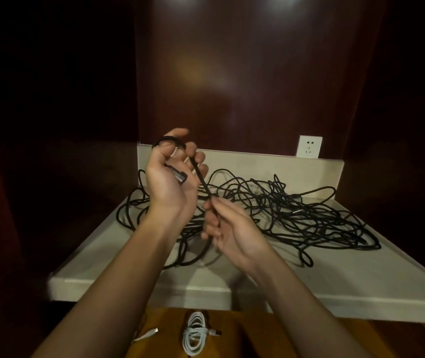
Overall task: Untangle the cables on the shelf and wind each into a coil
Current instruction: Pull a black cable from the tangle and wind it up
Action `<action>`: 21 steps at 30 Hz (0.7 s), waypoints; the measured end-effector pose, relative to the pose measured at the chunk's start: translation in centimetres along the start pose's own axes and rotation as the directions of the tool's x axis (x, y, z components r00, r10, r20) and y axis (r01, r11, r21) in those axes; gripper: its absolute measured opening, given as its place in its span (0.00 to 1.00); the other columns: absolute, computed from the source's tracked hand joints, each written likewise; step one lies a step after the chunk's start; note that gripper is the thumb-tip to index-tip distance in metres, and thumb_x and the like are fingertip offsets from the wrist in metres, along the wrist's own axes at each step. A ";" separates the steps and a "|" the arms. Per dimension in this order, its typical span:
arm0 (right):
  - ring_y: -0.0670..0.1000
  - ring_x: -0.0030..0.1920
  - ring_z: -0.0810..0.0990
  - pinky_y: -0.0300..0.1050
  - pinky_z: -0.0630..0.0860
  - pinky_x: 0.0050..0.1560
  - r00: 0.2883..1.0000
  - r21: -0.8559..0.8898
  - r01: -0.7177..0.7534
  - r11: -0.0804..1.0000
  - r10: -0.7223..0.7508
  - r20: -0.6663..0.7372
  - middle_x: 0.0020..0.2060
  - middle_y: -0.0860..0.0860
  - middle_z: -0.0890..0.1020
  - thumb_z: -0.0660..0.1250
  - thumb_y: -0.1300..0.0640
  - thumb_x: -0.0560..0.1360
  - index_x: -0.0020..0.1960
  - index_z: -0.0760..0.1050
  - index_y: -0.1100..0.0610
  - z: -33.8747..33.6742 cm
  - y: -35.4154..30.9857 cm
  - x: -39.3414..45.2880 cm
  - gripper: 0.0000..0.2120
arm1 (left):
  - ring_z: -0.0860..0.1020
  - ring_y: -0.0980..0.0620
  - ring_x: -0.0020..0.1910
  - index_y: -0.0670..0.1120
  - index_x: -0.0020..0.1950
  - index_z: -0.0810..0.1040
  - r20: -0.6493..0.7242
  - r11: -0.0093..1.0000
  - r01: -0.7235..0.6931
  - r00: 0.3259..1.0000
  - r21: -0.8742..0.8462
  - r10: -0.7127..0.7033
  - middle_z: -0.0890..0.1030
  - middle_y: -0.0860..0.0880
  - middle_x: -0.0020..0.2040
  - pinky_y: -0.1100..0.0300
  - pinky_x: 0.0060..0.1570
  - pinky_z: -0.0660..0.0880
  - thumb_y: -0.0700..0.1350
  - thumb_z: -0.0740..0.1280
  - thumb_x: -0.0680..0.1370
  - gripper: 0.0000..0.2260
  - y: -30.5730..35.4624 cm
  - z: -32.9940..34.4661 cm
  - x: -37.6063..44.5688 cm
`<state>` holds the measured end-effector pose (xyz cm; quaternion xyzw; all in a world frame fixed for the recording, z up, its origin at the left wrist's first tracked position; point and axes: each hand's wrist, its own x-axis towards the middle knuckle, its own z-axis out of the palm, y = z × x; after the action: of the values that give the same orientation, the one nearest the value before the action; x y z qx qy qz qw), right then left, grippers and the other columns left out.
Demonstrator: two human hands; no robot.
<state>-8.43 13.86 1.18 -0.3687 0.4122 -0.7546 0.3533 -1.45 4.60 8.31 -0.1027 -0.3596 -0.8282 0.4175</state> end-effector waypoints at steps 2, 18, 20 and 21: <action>0.45 0.28 0.65 0.39 0.71 0.34 0.999 0.116 -0.039 0.992 0.035 0.039 0.30 0.49 0.68 0.61 0.55 0.80 0.47 0.74 0.59 -0.2 0.8 -0.4 0.08 | 0.65 0.55 0.30 0.47 0.48 0.73 -0.032 0.997 -0.050 0.998 0.061 0.052 0.66 0.50 0.35 0.64 0.29 0.60 0.47 0.52 0.83 0.12 -0.4 0.4 0.4; 0.49 0.28 0.65 0.44 0.63 0.30 0.996 -0.577 0.059 0.815 -0.089 -0.024 0.27 0.49 0.69 0.64 0.56 0.81 0.45 0.74 0.59 -0.9 0.2 -2.5 0.08 | 0.74 0.55 0.45 0.42 0.61 0.77 0.411 0.088 -0.642 0.583 0.762 0.701 0.76 0.46 0.49 0.61 0.45 0.69 0.52 0.52 0.86 0.19 -0.9 -1.9 1.4; 0.50 0.30 0.71 0.50 0.66 0.31 0.949 -0.826 0.255 0.502 -0.293 0.115 0.29 0.49 0.73 0.64 0.54 0.81 0.46 0.75 0.57 -0.8 -0.3 -2.3 0.08 | 0.76 0.52 0.45 0.46 0.62 0.79 0.543 -0.150 -0.566 0.631 0.811 0.555 0.76 0.45 0.49 0.59 0.41 0.69 0.56 0.51 0.85 0.21 -0.9 -2.7 1.5; 0.48 0.32 0.75 0.51 0.71 0.33 0.911 -0.897 0.324 0.300 -0.355 0.210 0.32 0.47 0.77 0.63 0.52 0.81 0.47 0.76 0.55 -0.9 -0.8 -2.1 0.09 | 0.77 0.50 0.44 0.49 0.62 0.79 0.582 -0.256 -0.528 0.669 0.810 0.463 0.77 0.47 0.48 0.57 0.38 0.69 0.58 0.51 0.85 0.21 -0.8 -3.1 1.4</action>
<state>-8.36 16.30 0.93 -0.5687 0.6767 -0.4601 -0.0838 -2.57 1.89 6.31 0.0556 -0.7508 -0.0880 0.6523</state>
